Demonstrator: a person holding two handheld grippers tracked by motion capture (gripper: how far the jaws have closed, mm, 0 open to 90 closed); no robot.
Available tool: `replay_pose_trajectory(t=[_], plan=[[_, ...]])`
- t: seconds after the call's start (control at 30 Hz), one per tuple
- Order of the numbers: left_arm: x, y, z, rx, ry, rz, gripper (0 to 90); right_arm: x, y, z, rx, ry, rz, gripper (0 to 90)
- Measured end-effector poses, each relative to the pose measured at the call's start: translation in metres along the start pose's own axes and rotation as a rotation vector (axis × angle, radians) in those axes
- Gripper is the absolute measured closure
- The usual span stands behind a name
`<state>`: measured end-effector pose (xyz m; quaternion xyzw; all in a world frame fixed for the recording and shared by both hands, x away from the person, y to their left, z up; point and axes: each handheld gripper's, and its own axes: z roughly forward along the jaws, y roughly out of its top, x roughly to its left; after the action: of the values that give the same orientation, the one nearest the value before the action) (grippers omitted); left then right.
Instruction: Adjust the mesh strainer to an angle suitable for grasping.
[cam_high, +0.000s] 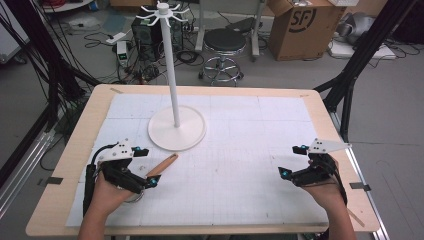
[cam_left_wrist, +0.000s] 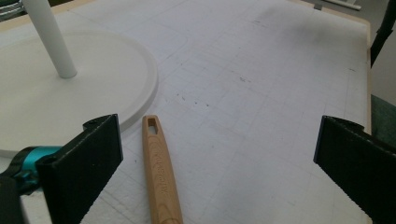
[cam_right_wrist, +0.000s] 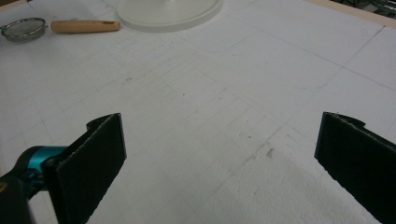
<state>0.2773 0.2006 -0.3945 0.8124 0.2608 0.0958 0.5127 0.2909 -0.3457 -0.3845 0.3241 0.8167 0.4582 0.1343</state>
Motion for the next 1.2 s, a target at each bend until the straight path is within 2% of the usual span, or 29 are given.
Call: replay_pose_trajectory(t=[0.23,0.63,0.67,0.8,0.87,0.9,0.93,0.97,1.0,1.03,1.1,1.2], plan=[[0.001,-0.001,0.000,-0.003,0.009,-0.007,1.7,0.000,-0.003,-0.001,0.015,-0.009,0.006,0.8],[0.006,-0.005,0.006,0.063,0.054,-0.023,1.7,0.001,-0.004,-0.005,0.021,-0.023,0.018,0.8],[0.008,-0.005,0.008,0.084,0.068,-0.027,1.7,0.000,-0.005,-0.004,0.023,-0.024,0.017,0.8],[0.011,-0.006,0.011,0.110,0.086,-0.047,1.7,0.000,-0.007,-0.002,0.033,-0.026,0.014,0.8],[0.015,-0.007,0.015,0.152,0.097,-0.067,1.8,0.000,-0.008,-0.001,0.038,-0.025,0.014,0.8],[0.015,-0.007,0.015,0.152,0.097,-0.067,1.8,0.000,-0.008,-0.001,0.039,-0.026,0.018,0.8],[0.017,-0.009,0.018,0.187,0.099,-0.073,1.8,0.000,-0.008,0.000,0.042,-0.025,0.017,0.8],[0.017,-0.009,0.018,0.187,0.099,-0.073,1.8,0.000,-0.009,0.000,0.046,-0.025,0.017,0.8],[0.018,-0.010,0.022,0.225,0.107,-0.076,1.8,0.000,-0.009,0.001,0.052,-0.029,0.018,0.8],[0.018,-0.010,0.022,0.225,0.107,-0.076,1.8,0.000,-0.009,0.001,0.052,-0.029,0.018,0.8],[0.019,-0.012,0.028,0.275,0.111,-0.080,1.8,0.000,-0.010,0.004,0.063,-0.029,0.016,0.8],[0.020,-0.013,0.029,0.301,0.113,-0.075,6.1,0.001,-0.009,0.005,0.065,-0.027,0.014,0.8]])
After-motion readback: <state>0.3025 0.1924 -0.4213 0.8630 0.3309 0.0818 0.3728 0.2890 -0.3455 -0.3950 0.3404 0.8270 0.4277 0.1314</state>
